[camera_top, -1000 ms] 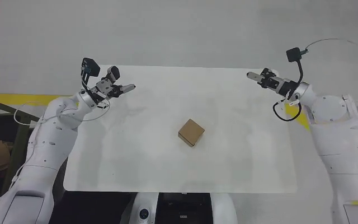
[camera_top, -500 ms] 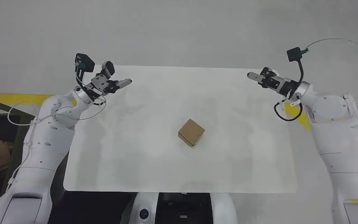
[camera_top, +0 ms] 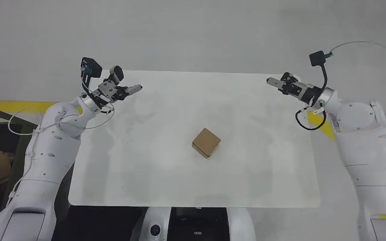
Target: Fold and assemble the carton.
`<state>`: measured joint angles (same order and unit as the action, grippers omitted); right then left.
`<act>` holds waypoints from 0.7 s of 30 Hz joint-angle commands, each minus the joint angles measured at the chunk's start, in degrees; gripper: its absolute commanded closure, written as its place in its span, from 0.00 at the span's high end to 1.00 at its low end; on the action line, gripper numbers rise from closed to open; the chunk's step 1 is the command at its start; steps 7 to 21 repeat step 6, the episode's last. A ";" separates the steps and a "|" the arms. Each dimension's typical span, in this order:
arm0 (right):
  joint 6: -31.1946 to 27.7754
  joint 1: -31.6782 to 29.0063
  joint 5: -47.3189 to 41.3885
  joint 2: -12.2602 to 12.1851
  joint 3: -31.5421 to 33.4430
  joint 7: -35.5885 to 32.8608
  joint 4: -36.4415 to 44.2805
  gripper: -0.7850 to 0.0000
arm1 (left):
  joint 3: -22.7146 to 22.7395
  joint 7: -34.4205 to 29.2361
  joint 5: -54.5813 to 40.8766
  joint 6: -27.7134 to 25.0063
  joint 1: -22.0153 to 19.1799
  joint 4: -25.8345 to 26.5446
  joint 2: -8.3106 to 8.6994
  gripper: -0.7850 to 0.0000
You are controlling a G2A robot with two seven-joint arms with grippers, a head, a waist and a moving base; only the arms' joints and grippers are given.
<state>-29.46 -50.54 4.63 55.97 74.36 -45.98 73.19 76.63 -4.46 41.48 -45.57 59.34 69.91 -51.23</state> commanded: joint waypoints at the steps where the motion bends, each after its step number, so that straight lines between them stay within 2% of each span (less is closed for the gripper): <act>1: 0.00 0.00 0.00 0.00 0.00 0.00 0.00 1.00 | 0.00 0.00 0.00 0.00 0.00 0.00 0.00 1.00; 21: 0.00 0.00 0.00 0.00 0.00 0.00 0.00 1.00 | 0.00 0.00 0.00 0.00 0.00 0.00 0.00 1.00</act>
